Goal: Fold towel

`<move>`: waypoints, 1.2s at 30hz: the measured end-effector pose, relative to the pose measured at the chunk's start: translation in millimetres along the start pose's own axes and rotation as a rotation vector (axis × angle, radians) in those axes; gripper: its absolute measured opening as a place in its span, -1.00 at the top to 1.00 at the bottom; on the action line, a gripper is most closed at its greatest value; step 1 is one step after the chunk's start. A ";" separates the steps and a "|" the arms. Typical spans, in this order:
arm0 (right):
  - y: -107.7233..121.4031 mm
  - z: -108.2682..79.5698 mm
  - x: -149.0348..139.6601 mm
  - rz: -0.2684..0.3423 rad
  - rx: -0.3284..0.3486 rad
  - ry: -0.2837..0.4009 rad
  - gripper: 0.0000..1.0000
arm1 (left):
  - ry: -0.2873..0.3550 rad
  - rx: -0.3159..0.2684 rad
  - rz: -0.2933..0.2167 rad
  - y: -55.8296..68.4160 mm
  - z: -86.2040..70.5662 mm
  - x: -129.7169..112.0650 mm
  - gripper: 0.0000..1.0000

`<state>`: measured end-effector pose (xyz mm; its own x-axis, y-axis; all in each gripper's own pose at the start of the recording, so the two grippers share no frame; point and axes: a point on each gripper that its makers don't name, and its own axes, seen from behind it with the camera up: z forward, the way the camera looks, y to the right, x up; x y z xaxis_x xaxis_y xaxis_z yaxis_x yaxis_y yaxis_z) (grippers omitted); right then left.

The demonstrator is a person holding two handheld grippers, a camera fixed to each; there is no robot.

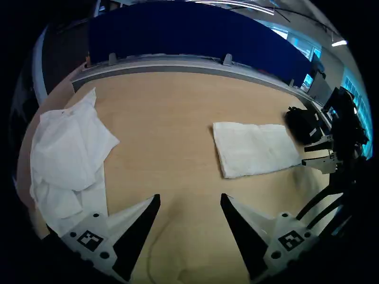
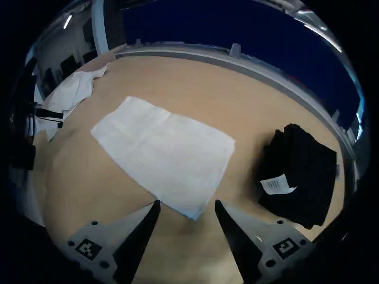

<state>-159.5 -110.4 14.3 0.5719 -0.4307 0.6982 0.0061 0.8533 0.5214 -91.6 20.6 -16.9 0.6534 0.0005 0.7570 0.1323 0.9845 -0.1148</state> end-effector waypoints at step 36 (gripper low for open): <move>8.6 18.9 -24.1 -0.001 0.055 -0.062 0.51 | 0.001 0.054 -0.032 -16.5 -42.2 -37.9 -0.89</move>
<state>-188.7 -98.3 11.2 0.5202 -0.4505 0.7255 -0.0395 0.8359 0.5474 -87.2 -3.1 -70.8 0.6500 -0.0311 0.7593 0.1124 0.9921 -0.0556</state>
